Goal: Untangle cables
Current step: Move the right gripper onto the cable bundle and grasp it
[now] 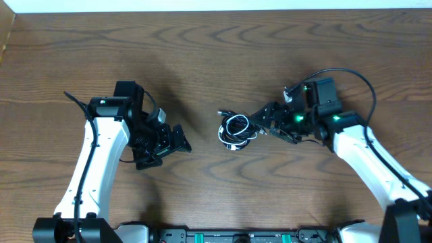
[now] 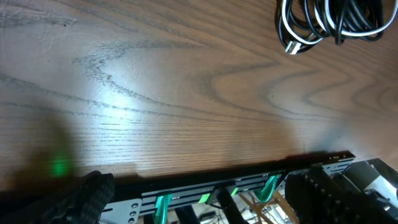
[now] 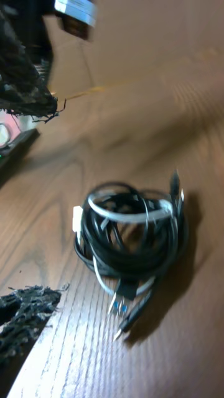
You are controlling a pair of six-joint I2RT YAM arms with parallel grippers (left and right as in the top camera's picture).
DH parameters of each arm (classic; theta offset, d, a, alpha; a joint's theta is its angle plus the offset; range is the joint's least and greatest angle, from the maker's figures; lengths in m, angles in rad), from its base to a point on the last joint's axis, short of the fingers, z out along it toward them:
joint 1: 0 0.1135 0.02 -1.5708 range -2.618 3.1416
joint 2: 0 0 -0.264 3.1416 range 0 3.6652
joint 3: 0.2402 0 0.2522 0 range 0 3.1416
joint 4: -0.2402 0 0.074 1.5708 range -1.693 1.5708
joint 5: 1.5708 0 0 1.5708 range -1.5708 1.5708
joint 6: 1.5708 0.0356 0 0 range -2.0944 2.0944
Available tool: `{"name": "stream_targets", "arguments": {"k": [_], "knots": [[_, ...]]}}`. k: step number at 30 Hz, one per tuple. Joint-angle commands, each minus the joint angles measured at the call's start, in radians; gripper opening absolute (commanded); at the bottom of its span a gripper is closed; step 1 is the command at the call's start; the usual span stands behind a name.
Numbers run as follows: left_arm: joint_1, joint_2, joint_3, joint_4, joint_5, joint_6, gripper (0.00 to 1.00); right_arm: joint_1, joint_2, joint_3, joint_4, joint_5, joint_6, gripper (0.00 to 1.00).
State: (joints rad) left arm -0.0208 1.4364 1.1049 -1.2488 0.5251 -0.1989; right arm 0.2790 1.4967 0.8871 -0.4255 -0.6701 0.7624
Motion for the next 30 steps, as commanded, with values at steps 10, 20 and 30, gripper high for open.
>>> {"name": "stream_targets", "arguments": {"k": [10, 20, 30], "knots": [[0.002, 0.001, -0.005, 0.024, 0.010, -0.005, 0.94, 0.120, 0.161, -0.005, 0.121, 0.196, 0.188, 0.51], [0.002, 0.001, -0.005, 0.035, 0.010, -0.005, 0.94, 0.137, 0.263, -0.005, 0.142, 0.227, 0.183, 0.47], [0.002, 0.001, -0.005, 0.036, 0.010, -0.005, 0.94, 0.179, 0.283, -0.002, 0.244, 0.146, 0.164, 0.02]]}}
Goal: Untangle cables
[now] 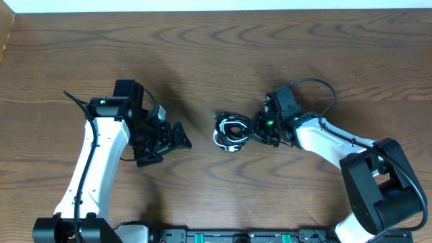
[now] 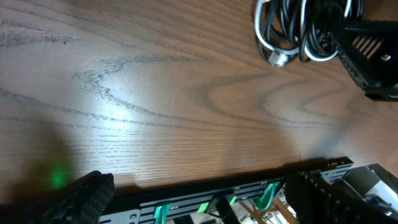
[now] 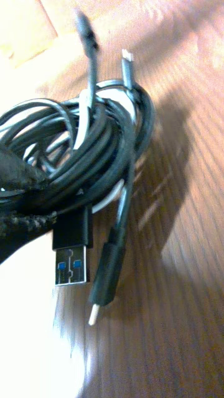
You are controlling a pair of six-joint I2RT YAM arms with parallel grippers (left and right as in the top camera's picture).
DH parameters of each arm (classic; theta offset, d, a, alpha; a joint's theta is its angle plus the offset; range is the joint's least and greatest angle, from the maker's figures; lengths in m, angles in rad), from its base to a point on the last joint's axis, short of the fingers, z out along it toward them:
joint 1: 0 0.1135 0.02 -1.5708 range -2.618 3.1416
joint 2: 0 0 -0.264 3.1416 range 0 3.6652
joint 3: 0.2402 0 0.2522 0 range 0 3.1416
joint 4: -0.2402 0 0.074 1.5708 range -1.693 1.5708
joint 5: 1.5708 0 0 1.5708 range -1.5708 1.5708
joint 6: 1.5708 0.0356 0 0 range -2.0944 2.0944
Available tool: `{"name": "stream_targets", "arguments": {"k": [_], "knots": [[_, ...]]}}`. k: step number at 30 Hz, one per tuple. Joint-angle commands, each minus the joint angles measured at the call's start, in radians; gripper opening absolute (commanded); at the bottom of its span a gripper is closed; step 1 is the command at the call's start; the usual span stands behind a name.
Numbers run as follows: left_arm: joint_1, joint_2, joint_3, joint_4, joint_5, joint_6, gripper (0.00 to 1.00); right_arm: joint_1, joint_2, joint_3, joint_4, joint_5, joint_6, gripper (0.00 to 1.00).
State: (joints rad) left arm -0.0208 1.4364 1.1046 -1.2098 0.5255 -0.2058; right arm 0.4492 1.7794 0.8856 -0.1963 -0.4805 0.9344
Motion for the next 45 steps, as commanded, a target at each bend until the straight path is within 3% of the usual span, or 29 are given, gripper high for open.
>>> {"name": "stream_targets", "arguments": {"k": [1, 18, 35, 45], "knots": [[0.002, 0.001, -0.005, -0.003, 0.009, 0.002, 0.94, 0.006, -0.006, 0.002, 0.018, -0.050, -0.007, 0.01], [0.002, 0.001, -0.005, -0.011, 0.040, 0.002, 0.94, -0.016, -0.398, 0.019, -0.037, -0.046, -0.102, 0.02], [0.002, 0.001, -0.005, 0.029, 0.423, 0.055, 0.94, 0.003, -0.402, 0.019, -0.045, -0.111, -0.011, 0.01], [0.002, 0.001, -0.005, 0.116, 0.442, -0.058, 0.94, 0.074, -0.403, 0.019, 0.072, -0.158, 0.111, 0.01]]}}
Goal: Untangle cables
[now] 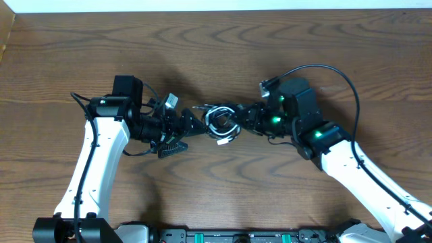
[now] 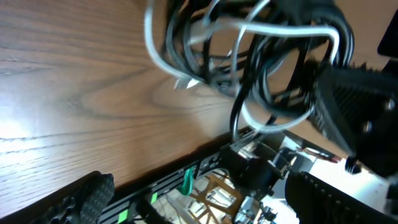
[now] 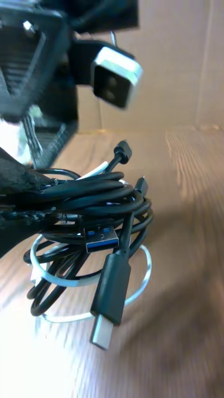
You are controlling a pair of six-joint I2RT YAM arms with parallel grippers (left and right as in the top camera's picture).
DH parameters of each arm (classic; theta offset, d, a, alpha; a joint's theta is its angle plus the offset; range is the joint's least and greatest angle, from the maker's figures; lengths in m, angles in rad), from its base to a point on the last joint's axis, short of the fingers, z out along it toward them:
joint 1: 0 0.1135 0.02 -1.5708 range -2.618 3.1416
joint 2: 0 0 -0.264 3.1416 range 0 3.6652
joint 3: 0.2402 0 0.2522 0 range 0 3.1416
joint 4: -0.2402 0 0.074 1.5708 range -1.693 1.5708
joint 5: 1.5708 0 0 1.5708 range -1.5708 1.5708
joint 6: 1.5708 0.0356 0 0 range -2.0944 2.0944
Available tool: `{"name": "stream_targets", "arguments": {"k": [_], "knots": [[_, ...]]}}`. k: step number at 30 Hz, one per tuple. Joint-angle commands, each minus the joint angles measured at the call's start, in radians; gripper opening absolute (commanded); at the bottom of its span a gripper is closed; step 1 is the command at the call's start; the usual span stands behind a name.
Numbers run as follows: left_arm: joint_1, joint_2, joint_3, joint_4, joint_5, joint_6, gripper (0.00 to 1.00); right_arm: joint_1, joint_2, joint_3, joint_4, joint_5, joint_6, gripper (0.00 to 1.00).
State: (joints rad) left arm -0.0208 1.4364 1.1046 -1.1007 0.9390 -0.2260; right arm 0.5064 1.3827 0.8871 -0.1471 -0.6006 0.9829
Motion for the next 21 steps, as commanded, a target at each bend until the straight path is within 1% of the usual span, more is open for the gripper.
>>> {"name": "stream_targets", "arguments": {"k": [1, 4, 6, 8, 12, 18, 21], "knots": [[0.002, 0.001, -0.005, 0.008, 0.028, -0.038, 0.93, 0.018, -0.006, 0.017, 0.034, -0.037, 0.079, 0.01], [0.002, 0.001, -0.005, 0.007, 0.018, -0.047, 0.91, 0.018, -0.006, 0.017, 0.064, -0.034, 0.087, 0.01], [0.002, 0.001, -0.005, 0.008, -0.011, -0.085, 0.85, 0.018, -0.006, 0.017, 0.068, -0.034, 0.087, 0.01], [0.002, 0.001, -0.005, 0.007, -0.023, -0.113, 0.72, 0.019, -0.006, 0.017, 0.069, -0.035, 0.087, 0.01], [0.002, 0.001, -0.005, 0.008, -0.023, -0.139, 0.65, 0.036, -0.006, 0.017, 0.069, -0.034, 0.085, 0.01], [0.002, 0.001, -0.005, 0.015, -0.021, -0.139, 0.64, 0.065, -0.006, 0.017, 0.093, 0.000, 0.091, 0.01], [0.002, 0.001, -0.005, 0.016, -0.002, -0.139, 0.64, 0.065, -0.006, 0.017, 0.095, 0.000, 0.124, 0.01]]}}
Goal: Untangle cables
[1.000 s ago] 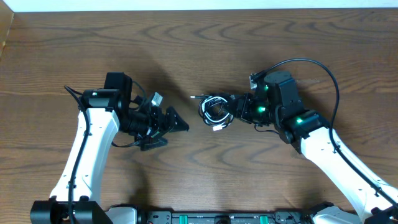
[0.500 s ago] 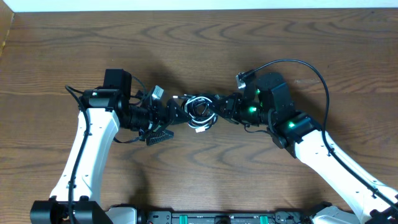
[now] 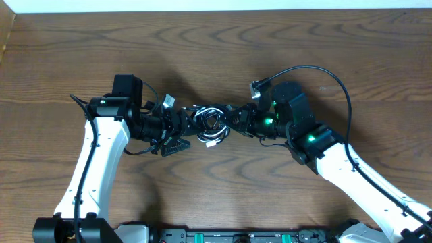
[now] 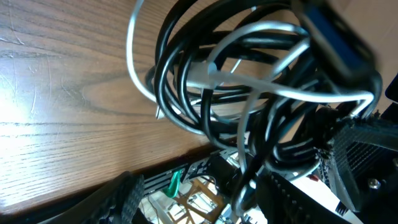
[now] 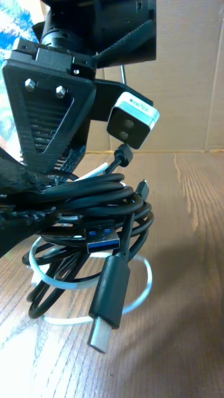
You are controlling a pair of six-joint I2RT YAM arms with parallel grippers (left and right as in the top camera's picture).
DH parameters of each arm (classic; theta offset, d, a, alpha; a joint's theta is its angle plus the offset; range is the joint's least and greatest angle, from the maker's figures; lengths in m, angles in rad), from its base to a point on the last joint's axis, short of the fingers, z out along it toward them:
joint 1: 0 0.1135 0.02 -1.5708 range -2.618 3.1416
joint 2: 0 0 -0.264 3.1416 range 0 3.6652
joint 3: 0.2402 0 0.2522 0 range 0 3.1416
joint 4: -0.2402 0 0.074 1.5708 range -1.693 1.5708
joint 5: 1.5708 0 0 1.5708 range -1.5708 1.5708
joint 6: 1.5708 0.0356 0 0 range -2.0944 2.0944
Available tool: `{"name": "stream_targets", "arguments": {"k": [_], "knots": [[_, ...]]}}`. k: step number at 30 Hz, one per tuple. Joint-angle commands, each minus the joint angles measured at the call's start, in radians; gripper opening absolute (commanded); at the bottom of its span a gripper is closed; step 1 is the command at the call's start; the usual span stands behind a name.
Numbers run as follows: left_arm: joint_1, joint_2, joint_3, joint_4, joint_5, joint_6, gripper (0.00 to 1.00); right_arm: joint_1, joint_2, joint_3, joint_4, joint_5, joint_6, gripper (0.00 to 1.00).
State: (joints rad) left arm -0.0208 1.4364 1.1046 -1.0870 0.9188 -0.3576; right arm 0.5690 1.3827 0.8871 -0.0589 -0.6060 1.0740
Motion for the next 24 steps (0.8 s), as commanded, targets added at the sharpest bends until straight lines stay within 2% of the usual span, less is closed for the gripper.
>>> {"name": "stream_targets", "arguments": {"k": [1, 4, 8, 12, 24], "knots": [[0.002, 0.001, -0.005, 0.005, 0.023, -0.007, 0.64, 0.002, -0.006, 0.017, 0.006, 0.005, 0.032, 0.01], [0.002, 0.001, -0.005, 0.017, 0.040, -0.007, 0.61, 0.002, -0.006, 0.017, 0.006, 0.005, 0.031, 0.01], [0.002, 0.001, -0.005, 0.046, 0.102, -0.008, 0.47, 0.002, -0.006, 0.017, 0.006, 0.005, 0.031, 0.01], [0.002, 0.001, -0.005, 0.062, 0.117, -0.046, 0.41, 0.002, -0.006, 0.017, 0.007, 0.005, 0.033, 0.01], [-0.061, 0.001, -0.005, 0.065, 0.082, -0.053, 0.37, -0.005, -0.006, 0.017, 0.012, 0.005, 0.055, 0.01]]}}
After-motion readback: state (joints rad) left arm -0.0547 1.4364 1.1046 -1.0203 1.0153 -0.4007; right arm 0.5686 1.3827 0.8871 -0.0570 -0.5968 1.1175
